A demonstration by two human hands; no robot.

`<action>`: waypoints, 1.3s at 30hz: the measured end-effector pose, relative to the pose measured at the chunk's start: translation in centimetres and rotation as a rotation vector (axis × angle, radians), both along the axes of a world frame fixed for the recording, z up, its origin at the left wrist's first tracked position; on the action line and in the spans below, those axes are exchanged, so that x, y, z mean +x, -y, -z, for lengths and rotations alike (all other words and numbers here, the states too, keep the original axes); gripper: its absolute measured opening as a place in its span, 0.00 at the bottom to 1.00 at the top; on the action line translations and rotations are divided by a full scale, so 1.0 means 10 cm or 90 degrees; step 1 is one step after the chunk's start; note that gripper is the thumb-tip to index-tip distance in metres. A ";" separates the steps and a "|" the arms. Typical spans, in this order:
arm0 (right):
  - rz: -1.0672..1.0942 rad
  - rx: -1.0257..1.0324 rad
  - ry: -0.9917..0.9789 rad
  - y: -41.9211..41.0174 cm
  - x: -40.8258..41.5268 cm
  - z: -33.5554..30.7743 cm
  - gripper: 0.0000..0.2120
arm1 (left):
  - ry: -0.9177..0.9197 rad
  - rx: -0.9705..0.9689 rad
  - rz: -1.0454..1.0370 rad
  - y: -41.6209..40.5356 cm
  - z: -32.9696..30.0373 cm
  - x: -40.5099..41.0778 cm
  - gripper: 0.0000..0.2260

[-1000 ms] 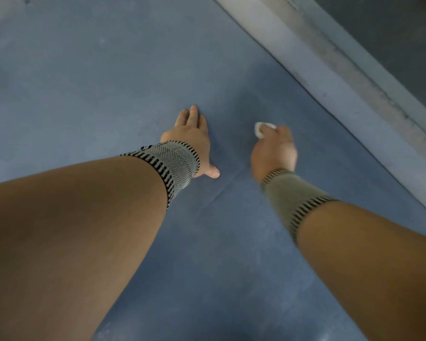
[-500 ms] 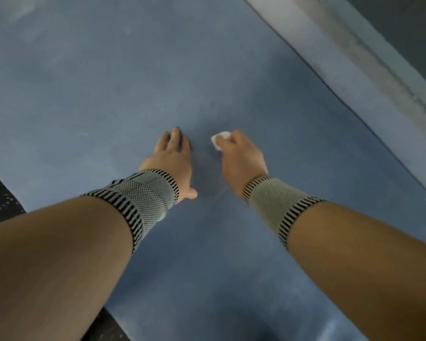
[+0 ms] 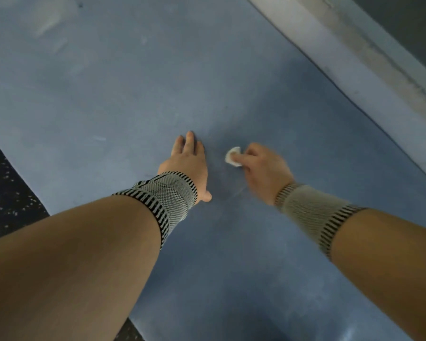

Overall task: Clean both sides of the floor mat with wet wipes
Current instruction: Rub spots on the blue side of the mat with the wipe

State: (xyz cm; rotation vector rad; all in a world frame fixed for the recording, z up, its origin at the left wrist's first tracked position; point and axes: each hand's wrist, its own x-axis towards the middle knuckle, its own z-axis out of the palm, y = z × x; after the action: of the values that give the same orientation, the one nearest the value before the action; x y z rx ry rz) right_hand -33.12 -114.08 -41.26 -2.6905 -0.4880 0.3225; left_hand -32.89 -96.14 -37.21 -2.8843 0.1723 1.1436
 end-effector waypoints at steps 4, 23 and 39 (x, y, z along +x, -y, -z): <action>0.331 -0.095 0.007 0.23 0.62 0.06 0.18 | 0.006 -0.026 -0.010 -0.05 0.04 -0.01 0.56; -0.021 -0.037 -0.045 -0.15 -0.45 -0.05 0.16 | 0.026 -0.052 -0.021 -0.10 0.06 -0.06 0.56; 0.380 -0.065 -0.076 -0.28 -0.24 -0.09 0.13 | 0.000 0.001 0.171 -1.15 -0.44 -0.45 0.46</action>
State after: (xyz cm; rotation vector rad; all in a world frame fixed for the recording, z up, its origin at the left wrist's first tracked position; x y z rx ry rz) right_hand -35.49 -111.30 -40.37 -2.7352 0.3756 0.3338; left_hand -37.44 -84.65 -32.77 -2.7497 0.5399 1.0922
